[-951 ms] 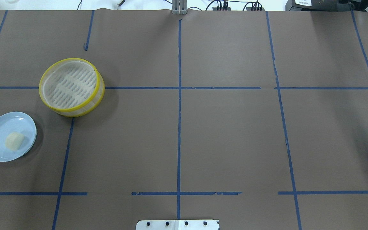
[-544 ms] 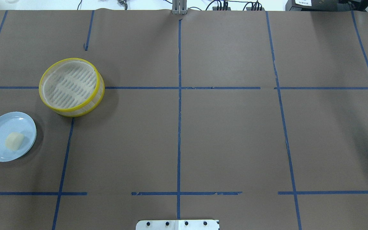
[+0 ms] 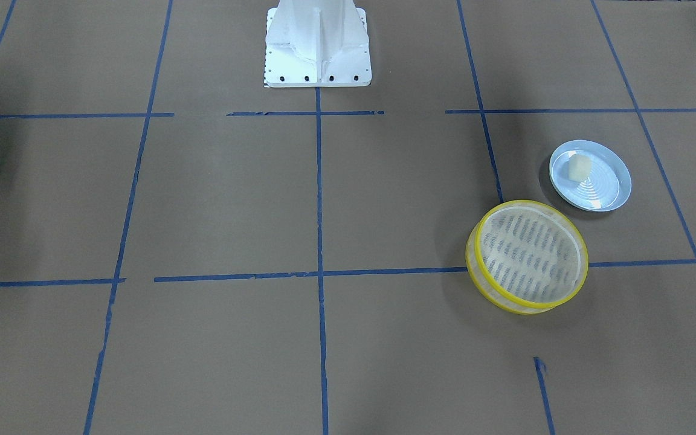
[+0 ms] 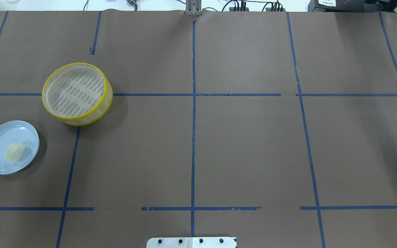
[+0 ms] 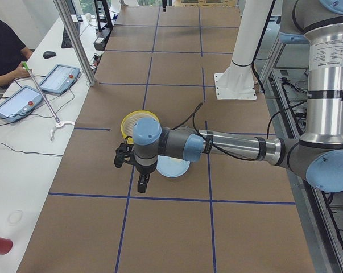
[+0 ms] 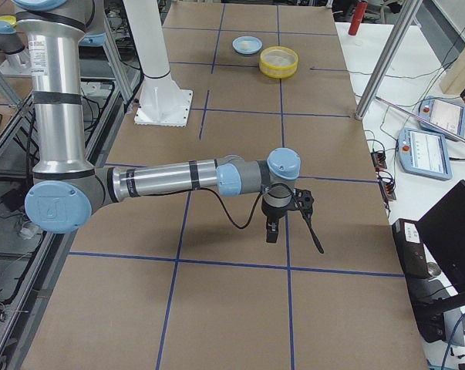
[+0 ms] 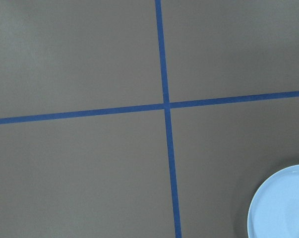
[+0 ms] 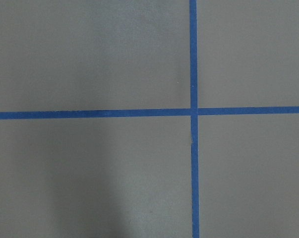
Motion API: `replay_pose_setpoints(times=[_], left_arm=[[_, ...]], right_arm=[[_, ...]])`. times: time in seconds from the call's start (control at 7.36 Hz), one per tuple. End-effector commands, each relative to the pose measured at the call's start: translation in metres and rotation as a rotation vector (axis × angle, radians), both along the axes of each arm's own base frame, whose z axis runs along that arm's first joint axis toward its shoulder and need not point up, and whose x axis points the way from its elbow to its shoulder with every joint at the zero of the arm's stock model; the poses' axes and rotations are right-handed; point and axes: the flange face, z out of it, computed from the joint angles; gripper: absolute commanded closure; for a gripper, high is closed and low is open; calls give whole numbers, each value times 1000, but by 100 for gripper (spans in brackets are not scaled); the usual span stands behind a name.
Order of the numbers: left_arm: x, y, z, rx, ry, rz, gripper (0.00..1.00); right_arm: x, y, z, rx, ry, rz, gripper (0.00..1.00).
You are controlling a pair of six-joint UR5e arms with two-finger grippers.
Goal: Place bun in steamer
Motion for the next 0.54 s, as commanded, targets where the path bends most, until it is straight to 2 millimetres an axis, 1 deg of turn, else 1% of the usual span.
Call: replay_pose_setpoints(times=[0.0, 0.14, 0.27, 0.41], left_arm=[[44, -8, -56, -3, 12, -33, 0], [77, -6, -76, -31, -9, -60, 0], [98, -2, -89, -29, -7, -46, 0], [120, 1, -88, -89, 5, -64, 0]], right_arm=[[0, 0, 0, 0, 0, 0, 0], [0, 0, 0, 0, 0, 0, 0], [0, 0, 0, 0, 0, 0, 0], [0, 0, 0, 0, 0, 0, 0]])
